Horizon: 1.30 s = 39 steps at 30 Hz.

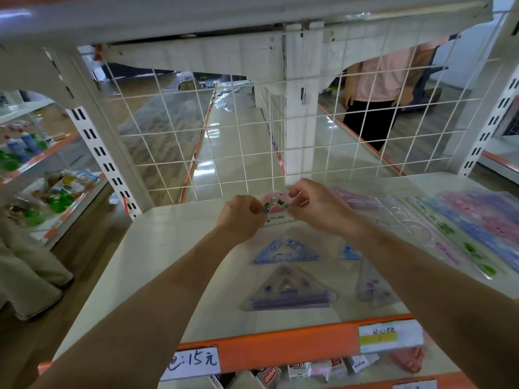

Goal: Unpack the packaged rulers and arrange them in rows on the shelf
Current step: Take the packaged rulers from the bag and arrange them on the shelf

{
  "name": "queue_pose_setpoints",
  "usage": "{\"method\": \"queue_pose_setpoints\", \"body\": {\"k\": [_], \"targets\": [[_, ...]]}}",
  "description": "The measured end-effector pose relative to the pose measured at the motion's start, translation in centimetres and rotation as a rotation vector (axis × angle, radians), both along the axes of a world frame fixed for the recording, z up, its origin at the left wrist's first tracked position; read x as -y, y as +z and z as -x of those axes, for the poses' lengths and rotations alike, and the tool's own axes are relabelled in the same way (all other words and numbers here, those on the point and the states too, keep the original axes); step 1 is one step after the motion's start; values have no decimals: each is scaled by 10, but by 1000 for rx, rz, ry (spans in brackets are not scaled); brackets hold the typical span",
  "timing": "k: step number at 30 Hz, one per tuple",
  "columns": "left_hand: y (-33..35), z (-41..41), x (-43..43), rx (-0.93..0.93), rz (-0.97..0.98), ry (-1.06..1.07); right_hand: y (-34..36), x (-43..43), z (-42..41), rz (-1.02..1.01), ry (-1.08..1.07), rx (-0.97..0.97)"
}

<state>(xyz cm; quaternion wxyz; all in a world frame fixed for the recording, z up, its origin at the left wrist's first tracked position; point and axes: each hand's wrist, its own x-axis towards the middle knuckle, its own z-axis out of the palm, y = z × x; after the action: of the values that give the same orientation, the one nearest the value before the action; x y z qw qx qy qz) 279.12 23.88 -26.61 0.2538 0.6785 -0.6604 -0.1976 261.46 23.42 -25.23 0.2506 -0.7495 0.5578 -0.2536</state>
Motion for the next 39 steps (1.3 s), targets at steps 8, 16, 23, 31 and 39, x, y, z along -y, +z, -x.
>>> {"method": "queue_pose_setpoints", "body": {"k": [8, 16, 23, 31, 39], "targets": [[3, -1, -4, 36, -100, -116, -4, 2, 1, -28, 5, -131], [7, 7, -14, 299, -8, -220, -4, -3, 2, -86, 53, -232], [15, 9, -11, 337, -66, -250, -2, -3, -5, -21, 41, -423], [15, 10, -4, 402, -105, -261, -4, 0, -9, 37, 80, -553], [11, 9, 3, 462, -130, -252, -9, 5, -11, 36, 91, -608]]}}
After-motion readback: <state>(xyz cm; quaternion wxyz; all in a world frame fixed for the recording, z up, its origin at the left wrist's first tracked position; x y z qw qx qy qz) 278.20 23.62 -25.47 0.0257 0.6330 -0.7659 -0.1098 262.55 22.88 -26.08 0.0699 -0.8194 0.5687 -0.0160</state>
